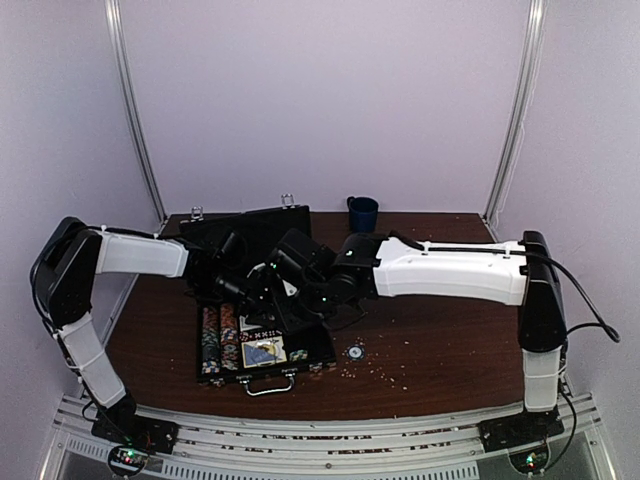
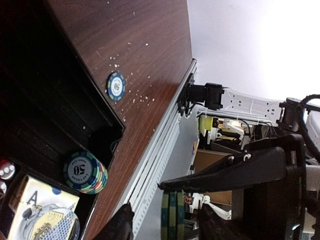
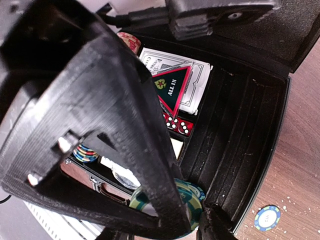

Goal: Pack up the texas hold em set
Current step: Pass from the right arm to the left

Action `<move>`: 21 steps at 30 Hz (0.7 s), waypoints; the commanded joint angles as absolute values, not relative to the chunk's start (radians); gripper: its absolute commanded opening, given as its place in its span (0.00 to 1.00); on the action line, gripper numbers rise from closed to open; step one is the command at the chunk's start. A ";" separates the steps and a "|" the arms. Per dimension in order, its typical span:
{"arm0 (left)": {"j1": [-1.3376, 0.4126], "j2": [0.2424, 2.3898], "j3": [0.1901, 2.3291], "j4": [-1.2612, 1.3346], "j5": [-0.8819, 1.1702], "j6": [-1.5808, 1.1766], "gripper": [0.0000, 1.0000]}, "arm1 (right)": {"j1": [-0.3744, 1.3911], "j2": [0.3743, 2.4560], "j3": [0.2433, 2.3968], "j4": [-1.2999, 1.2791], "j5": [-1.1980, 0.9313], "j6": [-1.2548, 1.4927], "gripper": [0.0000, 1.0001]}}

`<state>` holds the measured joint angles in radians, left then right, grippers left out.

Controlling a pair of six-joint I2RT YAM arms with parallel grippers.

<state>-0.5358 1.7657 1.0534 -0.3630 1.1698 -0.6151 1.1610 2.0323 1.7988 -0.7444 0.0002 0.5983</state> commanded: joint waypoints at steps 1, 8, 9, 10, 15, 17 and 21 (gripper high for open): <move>-0.535 1.778 1.077 -0.330 1.214 -0.601 0.40 | 1.166 2.056 1.839 -0.755 0.000 0.582 0.13; -0.543 1.772 1.074 -0.329 1.226 -0.594 0.11 | 1.164 2.066 1.839 -0.762 0.004 0.579 0.13; -0.544 1.772 1.068 -0.330 1.228 -0.593 0.07 | 1.164 2.064 1.838 -0.762 0.005 0.578 0.13; -0.545 1.773 1.064 -0.329 1.227 -0.592 0.03 | 1.165 2.063 1.839 -0.761 0.007 0.579 0.13; -0.544 1.768 1.058 -0.329 1.226 -0.582 0.00 | 1.165 2.053 1.835 -0.767 0.022 0.590 0.16; -0.544 1.765 1.071 -0.330 1.213 -0.568 0.00 | 1.165 2.044 1.829 -0.780 0.038 0.602 0.27; -0.544 1.758 1.145 -0.401 1.083 -0.454 0.00 | 1.165 1.991 1.781 -0.780 0.066 0.611 0.53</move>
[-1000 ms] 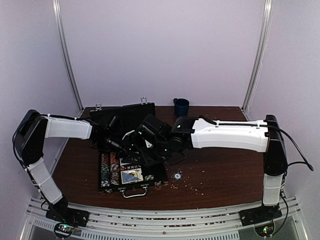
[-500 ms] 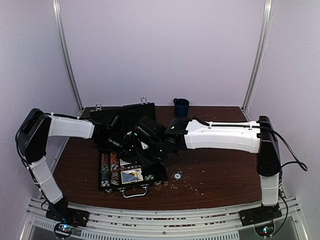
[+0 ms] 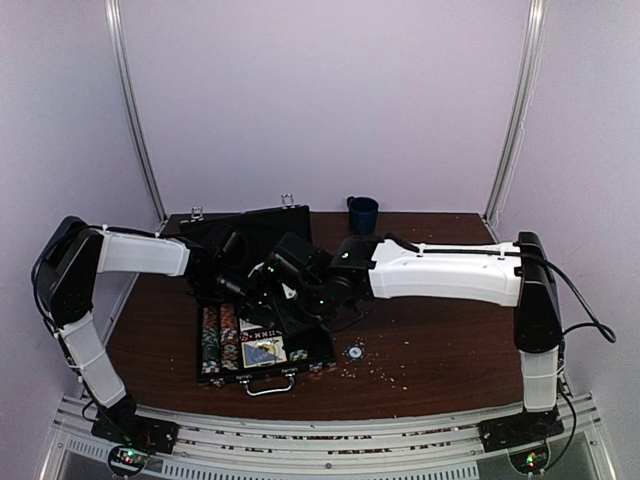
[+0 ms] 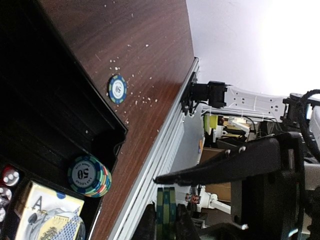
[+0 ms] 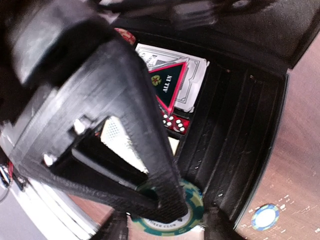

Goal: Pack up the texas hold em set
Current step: Pass from the right arm to the left, then place the pile of poker chips in the slot.

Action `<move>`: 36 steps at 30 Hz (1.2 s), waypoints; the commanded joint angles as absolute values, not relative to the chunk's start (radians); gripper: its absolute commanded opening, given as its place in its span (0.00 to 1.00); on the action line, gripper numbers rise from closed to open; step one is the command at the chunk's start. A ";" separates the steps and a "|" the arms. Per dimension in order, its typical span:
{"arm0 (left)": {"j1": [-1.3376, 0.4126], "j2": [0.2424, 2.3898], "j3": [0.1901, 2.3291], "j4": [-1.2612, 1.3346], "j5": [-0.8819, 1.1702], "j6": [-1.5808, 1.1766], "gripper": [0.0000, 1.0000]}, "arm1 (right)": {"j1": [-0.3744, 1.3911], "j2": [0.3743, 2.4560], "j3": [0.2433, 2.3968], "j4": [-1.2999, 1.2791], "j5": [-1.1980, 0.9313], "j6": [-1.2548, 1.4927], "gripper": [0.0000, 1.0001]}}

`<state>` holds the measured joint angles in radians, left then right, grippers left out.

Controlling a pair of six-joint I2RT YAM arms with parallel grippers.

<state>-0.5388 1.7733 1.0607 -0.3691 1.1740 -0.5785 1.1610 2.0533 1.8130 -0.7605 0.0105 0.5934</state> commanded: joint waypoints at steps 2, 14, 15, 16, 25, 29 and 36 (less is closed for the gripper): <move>-0.544 1.754 1.177 -0.422 1.007 -0.386 0.00 | 1.165 1.946 1.735 -0.757 0.080 0.622 0.62; -0.586 1.628 1.062 -0.280 0.696 -0.085 0.00 | 1.123 1.708 1.401 -0.583 0.160 0.767 0.73; -0.592 1.619 1.049 -0.275 0.679 -0.073 0.00 | 1.115 1.701 1.384 -0.577 0.166 0.780 0.73; -0.600 1.611 1.038 -0.267 0.666 -0.069 0.00 | 1.106 1.695 1.367 -0.575 0.172 0.794 0.73; -0.711 1.620 0.972 -0.236 0.514 -0.005 0.00 | 1.053 1.608 1.222 -0.474 0.192 0.864 0.73; -0.727 1.650 0.968 -0.215 0.491 -0.002 0.00 | 1.040 1.567 1.181 -0.447 0.191 0.879 0.73; -0.777 1.712 0.957 -0.205 0.443 0.023 0.00 | 1.033 1.516 1.116 -0.391 0.186 0.910 0.73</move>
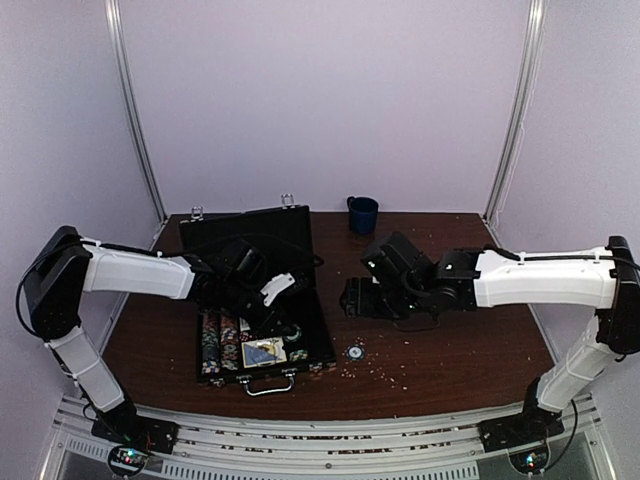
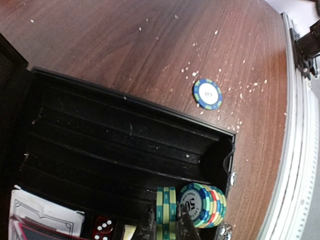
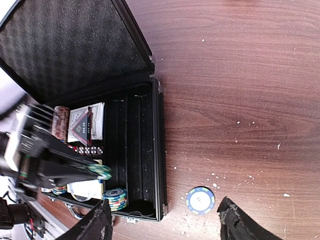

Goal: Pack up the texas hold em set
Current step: Place the pile of poker chips in the slot.

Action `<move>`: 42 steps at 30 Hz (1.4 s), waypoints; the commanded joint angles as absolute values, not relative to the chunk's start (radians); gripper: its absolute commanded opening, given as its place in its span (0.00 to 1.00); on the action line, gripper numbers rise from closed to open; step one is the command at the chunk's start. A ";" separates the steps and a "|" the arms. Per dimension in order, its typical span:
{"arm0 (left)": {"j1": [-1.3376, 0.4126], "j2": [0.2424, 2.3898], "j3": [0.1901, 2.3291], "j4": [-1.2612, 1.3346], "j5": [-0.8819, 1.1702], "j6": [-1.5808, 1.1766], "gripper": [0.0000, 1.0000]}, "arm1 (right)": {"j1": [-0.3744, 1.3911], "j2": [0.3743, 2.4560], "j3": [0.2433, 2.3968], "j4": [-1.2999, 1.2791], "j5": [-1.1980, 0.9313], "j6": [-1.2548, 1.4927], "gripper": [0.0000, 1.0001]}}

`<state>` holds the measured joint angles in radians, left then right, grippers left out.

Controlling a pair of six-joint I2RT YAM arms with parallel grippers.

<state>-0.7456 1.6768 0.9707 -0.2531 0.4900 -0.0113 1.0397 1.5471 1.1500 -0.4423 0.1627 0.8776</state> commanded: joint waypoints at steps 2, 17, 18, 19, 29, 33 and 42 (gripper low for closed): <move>-0.787 1.718 0.946 -0.200 0.445 0.019 0.00 | 1.034 1.509 1.102 -0.382 0.185 0.917 0.73; -0.819 1.732 0.930 -0.233 0.557 0.019 0.23 | 1.033 1.526 1.084 -0.361 0.154 0.924 0.73; -0.820 1.730 0.927 -0.232 0.560 0.018 0.26 | 1.033 1.528 1.085 -0.363 0.154 0.924 0.73; -0.821 1.727 0.926 -0.233 0.563 0.018 0.28 | 1.032 1.530 1.086 -0.363 0.152 0.922 0.73; -0.822 1.694 0.928 -0.227 0.620 -0.020 0.27 | 1.033 1.542 1.088 -0.361 0.141 0.920 0.73; -0.822 1.694 0.930 -0.238 0.651 -0.032 0.28 | 1.033 1.547 1.088 -0.366 0.141 0.918 0.73; -0.822 1.675 0.932 -0.246 0.642 -0.046 0.38 | 1.033 1.566 1.108 -0.393 0.139 0.891 0.73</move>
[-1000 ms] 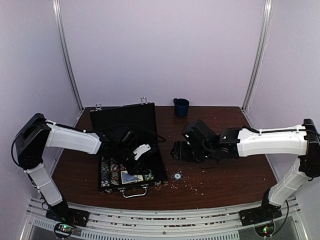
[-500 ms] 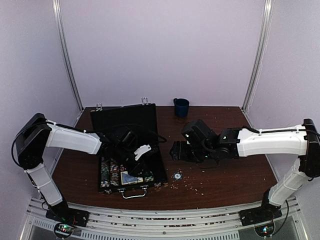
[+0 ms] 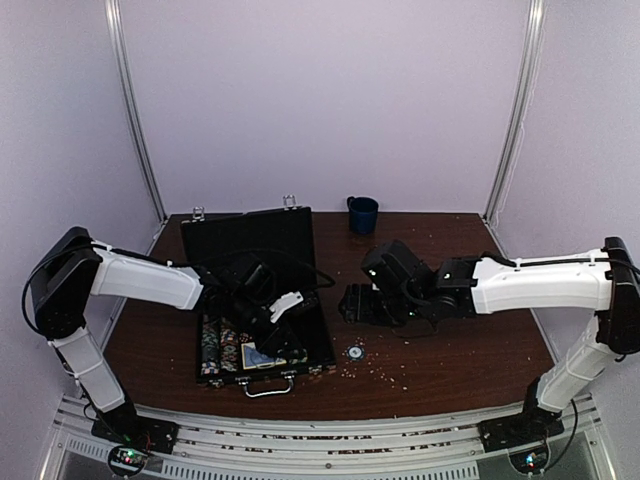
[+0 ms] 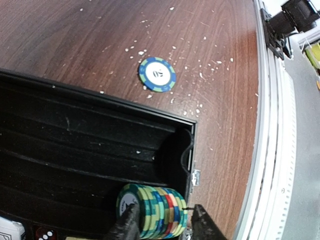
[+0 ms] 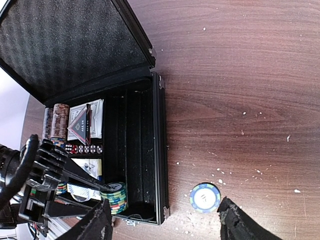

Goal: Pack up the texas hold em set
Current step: Place the pile of poker chips in the slot.

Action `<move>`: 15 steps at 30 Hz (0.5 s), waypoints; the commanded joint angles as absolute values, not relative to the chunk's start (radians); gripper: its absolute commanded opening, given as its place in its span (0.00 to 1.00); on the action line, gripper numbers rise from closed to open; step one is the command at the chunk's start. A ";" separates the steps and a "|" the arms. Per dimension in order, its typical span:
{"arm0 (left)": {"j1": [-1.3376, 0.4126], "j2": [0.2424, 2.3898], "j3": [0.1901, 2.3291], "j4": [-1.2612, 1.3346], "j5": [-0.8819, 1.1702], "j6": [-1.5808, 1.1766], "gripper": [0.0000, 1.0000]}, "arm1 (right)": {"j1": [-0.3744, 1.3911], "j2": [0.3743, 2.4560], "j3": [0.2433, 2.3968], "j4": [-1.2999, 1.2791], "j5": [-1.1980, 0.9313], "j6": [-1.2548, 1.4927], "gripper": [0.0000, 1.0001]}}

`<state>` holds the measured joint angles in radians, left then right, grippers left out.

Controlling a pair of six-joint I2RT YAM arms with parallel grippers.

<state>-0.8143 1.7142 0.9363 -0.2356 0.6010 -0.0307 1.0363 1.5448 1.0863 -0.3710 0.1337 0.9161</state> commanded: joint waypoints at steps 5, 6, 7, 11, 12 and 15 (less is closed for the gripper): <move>-0.822 1.600 0.931 -0.215 0.548 -0.093 0.52 | 1.038 1.636 1.179 -0.471 0.140 0.837 0.69; -0.822 1.580 0.932 -0.206 0.530 -0.105 0.54 | 1.039 1.659 1.200 -0.493 0.142 0.831 0.69; -0.821 1.557 0.932 -0.196 0.509 -0.119 0.56 | 1.040 1.681 1.222 -0.515 0.143 0.826 0.67; -0.821 1.470 0.934 -0.180 0.399 -0.161 0.60 | 1.039 1.768 1.279 -0.575 0.149 0.842 0.57; -0.821 1.446 0.932 -0.177 0.368 -0.170 0.60 | 1.037 1.788 1.292 -0.594 0.153 0.852 0.54; -0.821 1.381 0.915 -0.173 0.281 -0.200 0.61 | 1.037 1.847 1.321 -0.648 0.154 0.881 0.50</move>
